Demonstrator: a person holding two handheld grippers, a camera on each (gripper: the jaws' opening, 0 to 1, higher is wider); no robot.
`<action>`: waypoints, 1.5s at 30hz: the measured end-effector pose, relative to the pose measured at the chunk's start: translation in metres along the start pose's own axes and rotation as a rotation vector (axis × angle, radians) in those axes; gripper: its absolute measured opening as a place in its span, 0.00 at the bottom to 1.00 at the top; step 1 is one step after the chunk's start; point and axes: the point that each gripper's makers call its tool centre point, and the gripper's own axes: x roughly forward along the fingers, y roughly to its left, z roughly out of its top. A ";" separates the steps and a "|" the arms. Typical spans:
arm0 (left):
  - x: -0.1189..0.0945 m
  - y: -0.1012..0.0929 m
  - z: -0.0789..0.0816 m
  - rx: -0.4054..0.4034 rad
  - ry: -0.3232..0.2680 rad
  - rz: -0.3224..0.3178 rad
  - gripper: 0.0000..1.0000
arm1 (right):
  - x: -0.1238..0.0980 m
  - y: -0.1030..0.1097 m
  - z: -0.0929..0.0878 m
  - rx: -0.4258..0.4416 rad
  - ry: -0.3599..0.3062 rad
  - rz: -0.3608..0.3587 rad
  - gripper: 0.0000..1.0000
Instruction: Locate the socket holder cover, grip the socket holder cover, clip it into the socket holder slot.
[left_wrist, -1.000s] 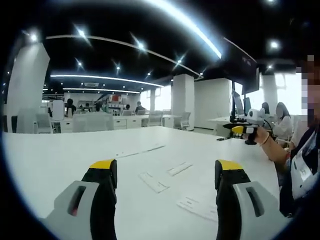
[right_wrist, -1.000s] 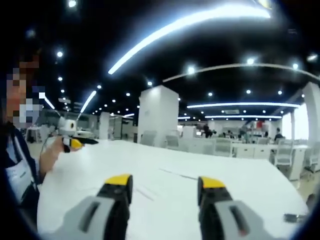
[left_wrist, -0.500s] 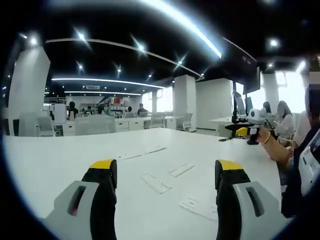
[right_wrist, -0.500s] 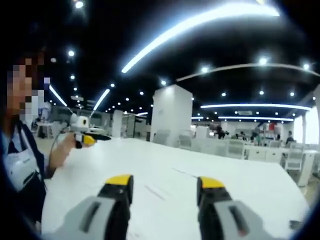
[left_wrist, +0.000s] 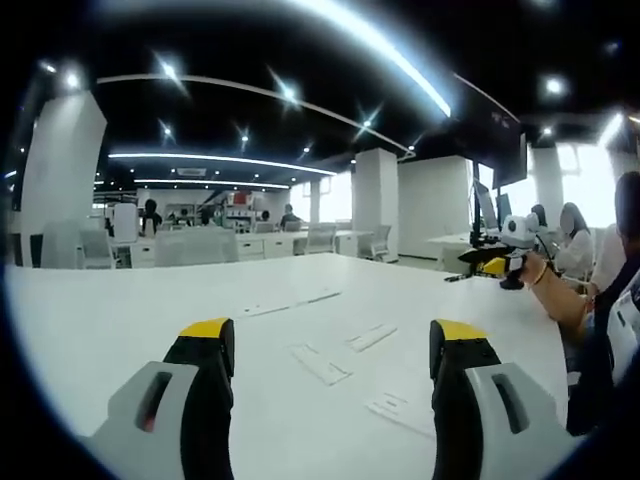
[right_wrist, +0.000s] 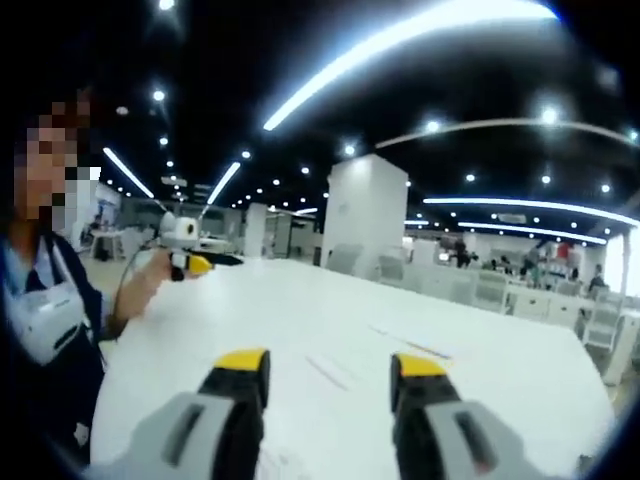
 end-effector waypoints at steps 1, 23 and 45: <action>0.000 0.000 0.001 -0.001 -0.003 0.000 0.79 | 0.001 0.002 0.001 -0.005 0.021 0.014 0.49; -0.001 0.000 0.003 0.006 -0.008 -0.002 0.79 | 0.026 0.031 -0.040 -0.204 0.538 0.234 0.49; 0.000 0.000 0.000 0.007 0.003 0.002 0.79 | 0.027 0.058 -0.095 -0.373 1.022 0.511 0.43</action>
